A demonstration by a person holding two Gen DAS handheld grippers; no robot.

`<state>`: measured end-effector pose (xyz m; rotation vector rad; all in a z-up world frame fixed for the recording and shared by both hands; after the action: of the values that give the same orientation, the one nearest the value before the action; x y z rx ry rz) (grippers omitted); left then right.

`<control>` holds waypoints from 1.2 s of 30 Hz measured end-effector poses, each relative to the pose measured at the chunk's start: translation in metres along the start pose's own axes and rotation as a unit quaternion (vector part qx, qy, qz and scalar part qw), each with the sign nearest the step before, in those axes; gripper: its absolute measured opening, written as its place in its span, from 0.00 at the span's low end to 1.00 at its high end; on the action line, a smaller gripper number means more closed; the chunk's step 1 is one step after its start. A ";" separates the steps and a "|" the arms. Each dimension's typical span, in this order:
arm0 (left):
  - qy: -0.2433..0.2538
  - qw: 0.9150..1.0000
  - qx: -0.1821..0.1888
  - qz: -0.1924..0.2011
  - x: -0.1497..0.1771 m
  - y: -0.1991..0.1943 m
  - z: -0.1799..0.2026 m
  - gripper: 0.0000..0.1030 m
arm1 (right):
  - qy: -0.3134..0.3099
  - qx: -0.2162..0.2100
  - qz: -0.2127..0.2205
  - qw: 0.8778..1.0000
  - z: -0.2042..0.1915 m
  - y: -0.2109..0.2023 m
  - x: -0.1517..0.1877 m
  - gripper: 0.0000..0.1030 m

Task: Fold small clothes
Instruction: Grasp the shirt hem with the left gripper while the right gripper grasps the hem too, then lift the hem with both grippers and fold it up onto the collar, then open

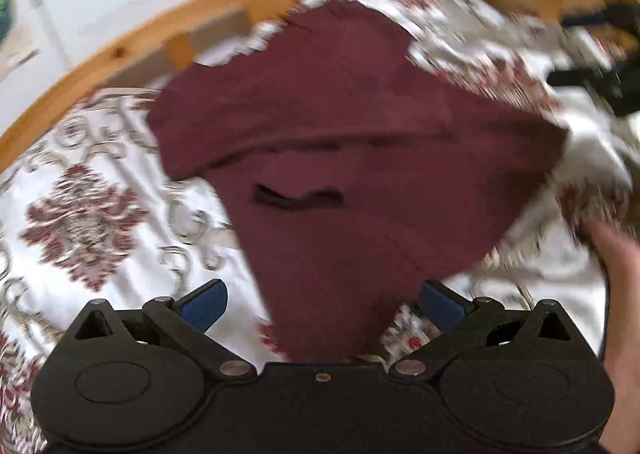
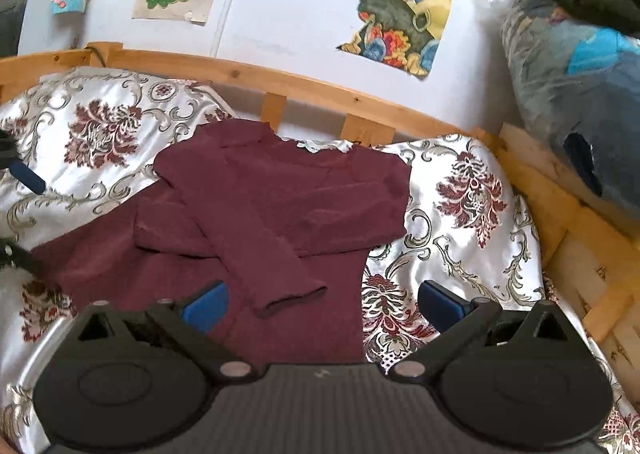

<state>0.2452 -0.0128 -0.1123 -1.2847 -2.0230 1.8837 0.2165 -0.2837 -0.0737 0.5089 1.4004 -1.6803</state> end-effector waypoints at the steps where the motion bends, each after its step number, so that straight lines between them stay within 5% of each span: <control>1: 0.016 1.000 0.003 -0.007 0.001 0.003 0.006 0.99 | -0.011 0.010 0.003 1.000 -0.004 0.000 0.001 1.00; 7: 0.070 0.996 -0.002 -0.059 0.008 0.034 0.022 0.99 | -0.077 0.042 0.025 0.996 -0.029 -0.001 0.001 1.00; 14: 0.023 0.995 -0.026 -0.096 0.011 0.057 0.003 0.93 | -0.090 0.030 0.003 0.995 -0.038 0.010 0.008 1.00; 26: 0.075 0.991 -0.108 0.000 -0.005 0.026 0.018 0.16 | -0.207 -0.007 -0.037 0.978 -0.087 0.023 0.030 1.00; 36: 0.030 0.985 -0.134 0.102 -0.022 -0.009 0.007 0.11 | -0.288 0.039 -0.059 0.955 -0.116 0.049 0.044 0.96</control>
<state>0.2507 -0.0303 -0.0958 -1.6483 -2.2498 1.6653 0.2076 -0.1907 -0.1689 -0.0372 0.9510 -1.7933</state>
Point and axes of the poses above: each gripper's, at about its wrist camera, not at the fingertips, and y roughly the way its jaws point, z to its right, x to its underside, the point moved 8 cm from there along y, roughly the way its jaws point, and after that the axes turned 12 degrees about -z, right-handed, at the moved point
